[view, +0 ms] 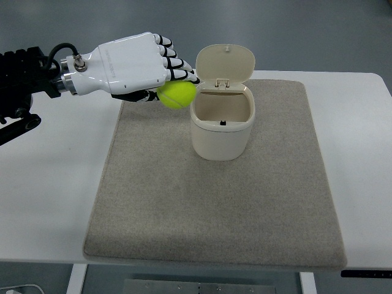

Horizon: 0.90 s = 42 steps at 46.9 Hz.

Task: Put tennis ball into box with left hand
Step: 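Carry the ball with the left hand over the open cream bin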

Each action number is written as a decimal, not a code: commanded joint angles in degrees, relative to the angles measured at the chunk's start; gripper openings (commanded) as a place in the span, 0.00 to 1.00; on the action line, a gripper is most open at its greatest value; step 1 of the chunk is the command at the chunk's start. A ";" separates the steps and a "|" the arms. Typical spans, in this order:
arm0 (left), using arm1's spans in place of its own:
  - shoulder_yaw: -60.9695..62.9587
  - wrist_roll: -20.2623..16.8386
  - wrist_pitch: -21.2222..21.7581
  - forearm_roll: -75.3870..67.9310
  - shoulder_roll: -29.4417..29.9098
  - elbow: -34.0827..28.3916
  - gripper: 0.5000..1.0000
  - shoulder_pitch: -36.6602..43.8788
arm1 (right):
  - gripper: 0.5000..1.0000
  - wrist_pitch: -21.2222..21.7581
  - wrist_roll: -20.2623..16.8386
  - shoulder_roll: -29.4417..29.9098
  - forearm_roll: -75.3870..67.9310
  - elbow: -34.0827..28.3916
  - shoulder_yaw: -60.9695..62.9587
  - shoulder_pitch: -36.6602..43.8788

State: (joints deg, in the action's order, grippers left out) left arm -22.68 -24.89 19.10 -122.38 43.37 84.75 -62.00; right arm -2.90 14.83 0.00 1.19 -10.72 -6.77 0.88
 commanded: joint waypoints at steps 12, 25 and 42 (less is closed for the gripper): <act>0.79 0.55 -0.03 -5.24 -10.75 -9.95 0.00 -1.37 | 0.88 0.00 0.02 0.00 0.04 0.00 0.00 0.00; 1.32 0.55 0.06 -5.15 -12.34 -10.75 0.16 -1.28 | 0.88 0.00 0.02 0.00 -0.05 0.00 0.00 0.00; 1.23 0.55 0.23 -4.54 -14.54 -11.19 0.69 -0.14 | 0.88 0.00 0.02 0.00 0.04 0.00 0.00 0.00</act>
State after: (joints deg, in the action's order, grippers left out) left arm -21.41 -24.36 19.34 -126.97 28.86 73.58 -62.35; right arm -2.90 14.80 0.00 1.17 -10.72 -6.77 0.88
